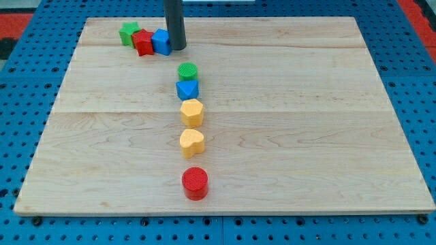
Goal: Move the green circle towards the bottom left of the board
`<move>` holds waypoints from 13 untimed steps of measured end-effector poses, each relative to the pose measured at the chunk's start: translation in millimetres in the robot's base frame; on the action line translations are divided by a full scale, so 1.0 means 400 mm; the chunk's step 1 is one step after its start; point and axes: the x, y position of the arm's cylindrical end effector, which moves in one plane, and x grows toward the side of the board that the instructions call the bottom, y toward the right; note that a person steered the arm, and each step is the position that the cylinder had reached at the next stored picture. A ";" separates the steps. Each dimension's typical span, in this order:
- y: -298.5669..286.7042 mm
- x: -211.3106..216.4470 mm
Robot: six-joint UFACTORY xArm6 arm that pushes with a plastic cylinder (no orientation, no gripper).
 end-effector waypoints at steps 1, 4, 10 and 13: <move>-0.004 -0.002; 0.092 0.138; 0.133 0.409; 0.182 0.308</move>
